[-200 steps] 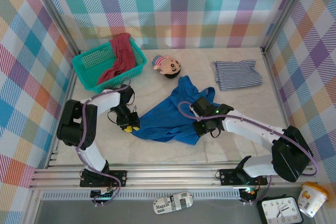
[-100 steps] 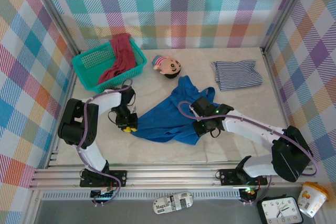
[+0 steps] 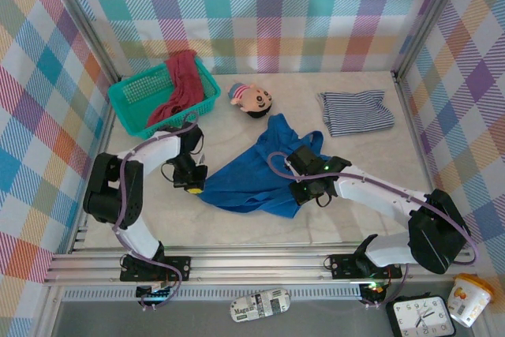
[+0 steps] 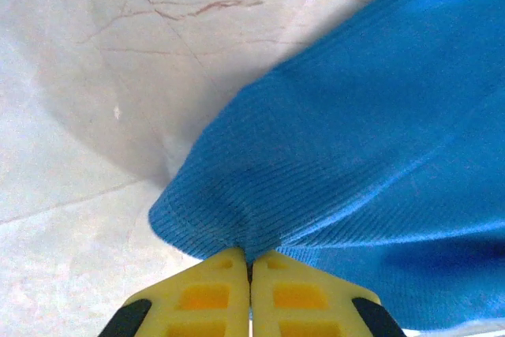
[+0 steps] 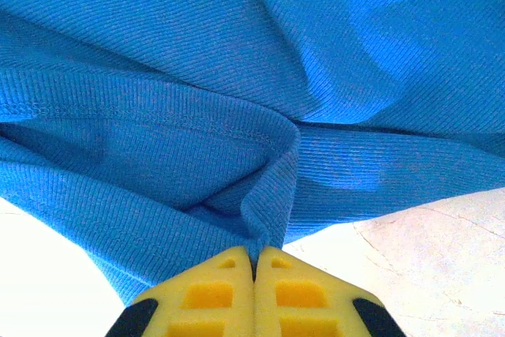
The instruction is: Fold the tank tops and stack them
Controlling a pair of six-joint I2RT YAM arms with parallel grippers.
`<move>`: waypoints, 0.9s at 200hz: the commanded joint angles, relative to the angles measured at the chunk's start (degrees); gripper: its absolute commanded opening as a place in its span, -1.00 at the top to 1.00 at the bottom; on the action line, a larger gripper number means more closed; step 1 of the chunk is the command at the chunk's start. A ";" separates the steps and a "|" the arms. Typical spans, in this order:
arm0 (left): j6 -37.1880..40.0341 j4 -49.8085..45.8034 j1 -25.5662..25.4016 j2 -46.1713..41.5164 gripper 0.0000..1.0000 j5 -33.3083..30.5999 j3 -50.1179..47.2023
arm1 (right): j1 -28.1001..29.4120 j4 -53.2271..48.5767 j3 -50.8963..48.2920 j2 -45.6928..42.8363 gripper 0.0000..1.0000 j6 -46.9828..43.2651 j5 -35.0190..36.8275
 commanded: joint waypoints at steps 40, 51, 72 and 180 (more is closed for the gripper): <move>-0.94 -8.85 -0.32 -7.53 1.00 2.78 8.08 | -1.12 -0.19 0.69 -6.35 1.00 -1.89 3.10; -1.27 -9.96 0.20 -8.70 1.00 2.87 10.51 | -1.12 -0.28 1.32 -9.01 1.00 -3.44 4.96; -2.05 -11.24 2.98 -10.69 1.00 3.80 15.32 | -1.51 0.21 2.39 -14.68 1.00 -7.95 9.71; -6.21 -5.27 22.15 -14.78 1.00 21.51 19.81 | -4.51 3.62 4.09 -33.58 1.00 -27.38 16.20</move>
